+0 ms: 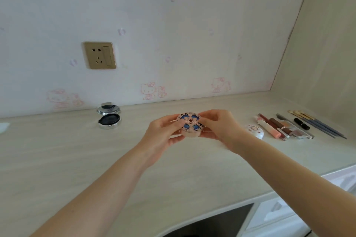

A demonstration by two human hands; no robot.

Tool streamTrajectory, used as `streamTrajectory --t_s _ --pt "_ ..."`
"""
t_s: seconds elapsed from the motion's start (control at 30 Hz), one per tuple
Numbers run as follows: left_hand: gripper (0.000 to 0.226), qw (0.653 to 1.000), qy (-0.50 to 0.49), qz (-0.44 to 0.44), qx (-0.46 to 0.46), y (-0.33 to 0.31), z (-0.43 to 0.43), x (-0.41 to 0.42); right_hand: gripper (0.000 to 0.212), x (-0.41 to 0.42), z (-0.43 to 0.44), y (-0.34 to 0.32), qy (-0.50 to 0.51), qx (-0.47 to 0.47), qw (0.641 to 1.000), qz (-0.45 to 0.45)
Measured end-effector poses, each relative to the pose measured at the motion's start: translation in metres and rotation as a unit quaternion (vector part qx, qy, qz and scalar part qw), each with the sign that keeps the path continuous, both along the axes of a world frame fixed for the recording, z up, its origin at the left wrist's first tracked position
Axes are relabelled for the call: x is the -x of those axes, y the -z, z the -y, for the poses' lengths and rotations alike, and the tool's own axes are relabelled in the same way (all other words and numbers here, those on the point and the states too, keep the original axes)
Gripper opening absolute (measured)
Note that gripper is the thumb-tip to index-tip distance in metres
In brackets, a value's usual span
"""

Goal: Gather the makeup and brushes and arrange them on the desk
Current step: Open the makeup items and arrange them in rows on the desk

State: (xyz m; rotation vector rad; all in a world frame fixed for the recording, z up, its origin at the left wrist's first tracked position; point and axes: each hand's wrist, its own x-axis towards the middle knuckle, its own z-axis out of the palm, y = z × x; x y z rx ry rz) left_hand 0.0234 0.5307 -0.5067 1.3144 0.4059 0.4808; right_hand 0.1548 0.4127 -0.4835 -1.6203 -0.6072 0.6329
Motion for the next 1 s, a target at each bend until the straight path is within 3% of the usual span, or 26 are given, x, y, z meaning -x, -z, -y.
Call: streamTrajectory --t_s 0.13,0.37,0.47,0.53,0.6,0.7,0.87,1.0 --pt "0.052 1.000 0.005 0.016 0.011 0.009 -0.007 0.045 0.021 0.038 -0.013 0.001 -0.033 -0.004 0.998 -0.056" --pt "0.043 0.998 -0.052 0.023 0.040 0.017 -0.019 0.096 0.020 0.082 -0.029 0.004 -0.122 0.034 0.992 -0.005" --pt "0.041 0.995 -0.081 0.017 0.051 0.019 -0.025 0.111 0.025 0.094 -0.032 0.003 -0.190 0.097 0.972 0.097" --pt "0.042 0.994 -0.091 0.016 0.054 0.021 -0.028 0.117 0.029 0.099 -0.034 0.003 -0.224 0.152 0.930 0.247" --pt "0.045 0.993 -0.095 0.025 0.068 0.024 -0.030 0.121 0.032 0.106 -0.036 0.002 -0.253 0.169 0.893 0.332" --pt "0.056 0.989 -0.088 0.058 0.105 0.028 -0.029 0.122 0.040 0.114 -0.040 0.001 -0.276 0.166 0.876 0.360" --pt "0.054 0.983 -0.048 0.096 0.145 0.033 -0.027 0.123 0.054 0.115 -0.046 0.001 -0.274 0.137 0.873 0.380" --pt "0.060 0.980 -0.044 0.118 0.153 0.035 -0.030 0.122 0.049 0.112 -0.047 -0.004 -0.280 0.132 0.855 0.417"
